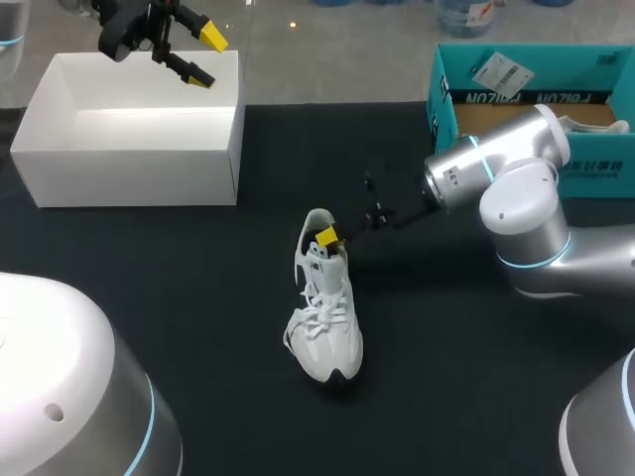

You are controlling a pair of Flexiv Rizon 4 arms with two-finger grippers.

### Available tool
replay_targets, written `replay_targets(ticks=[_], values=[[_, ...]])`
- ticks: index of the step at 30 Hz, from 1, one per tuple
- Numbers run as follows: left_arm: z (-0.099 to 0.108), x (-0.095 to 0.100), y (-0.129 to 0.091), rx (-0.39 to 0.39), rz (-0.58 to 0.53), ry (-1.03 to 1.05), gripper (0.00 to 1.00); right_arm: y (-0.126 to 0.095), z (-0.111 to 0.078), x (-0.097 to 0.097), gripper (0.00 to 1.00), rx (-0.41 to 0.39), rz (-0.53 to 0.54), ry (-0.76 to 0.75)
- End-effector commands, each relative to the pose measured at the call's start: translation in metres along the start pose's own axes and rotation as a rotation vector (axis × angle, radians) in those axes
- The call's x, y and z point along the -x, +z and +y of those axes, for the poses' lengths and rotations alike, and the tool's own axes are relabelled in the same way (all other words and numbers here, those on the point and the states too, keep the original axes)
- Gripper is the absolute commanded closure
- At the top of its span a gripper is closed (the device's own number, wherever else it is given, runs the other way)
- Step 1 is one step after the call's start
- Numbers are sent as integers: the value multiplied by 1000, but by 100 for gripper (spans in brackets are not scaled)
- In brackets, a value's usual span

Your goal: Take the shoe out of the shoebox, open the shoe tongue, remove and reinsert the insole, then place the shoe into the shoebox

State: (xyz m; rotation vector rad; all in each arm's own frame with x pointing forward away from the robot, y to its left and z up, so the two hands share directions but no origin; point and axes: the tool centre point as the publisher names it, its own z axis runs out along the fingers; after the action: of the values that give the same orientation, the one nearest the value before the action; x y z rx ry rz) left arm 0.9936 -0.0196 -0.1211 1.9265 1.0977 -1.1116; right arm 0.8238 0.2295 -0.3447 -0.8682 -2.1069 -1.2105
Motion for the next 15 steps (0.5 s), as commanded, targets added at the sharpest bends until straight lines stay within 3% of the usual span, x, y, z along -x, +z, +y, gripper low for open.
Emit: replay_targets(ticks=[1, 9, 15], values=[[1, 0, -1, -3, 2, 1, 0, -7, 3, -13, 0, -23, -65, 42], [1, 0, -1, -3, 2, 1, 0, -15, 10, -25, 0, -80, -193, 186], [1, 0, -1, -3, 2, 1, 0, -20, 19, -23, 0, -66, -244, 254]])
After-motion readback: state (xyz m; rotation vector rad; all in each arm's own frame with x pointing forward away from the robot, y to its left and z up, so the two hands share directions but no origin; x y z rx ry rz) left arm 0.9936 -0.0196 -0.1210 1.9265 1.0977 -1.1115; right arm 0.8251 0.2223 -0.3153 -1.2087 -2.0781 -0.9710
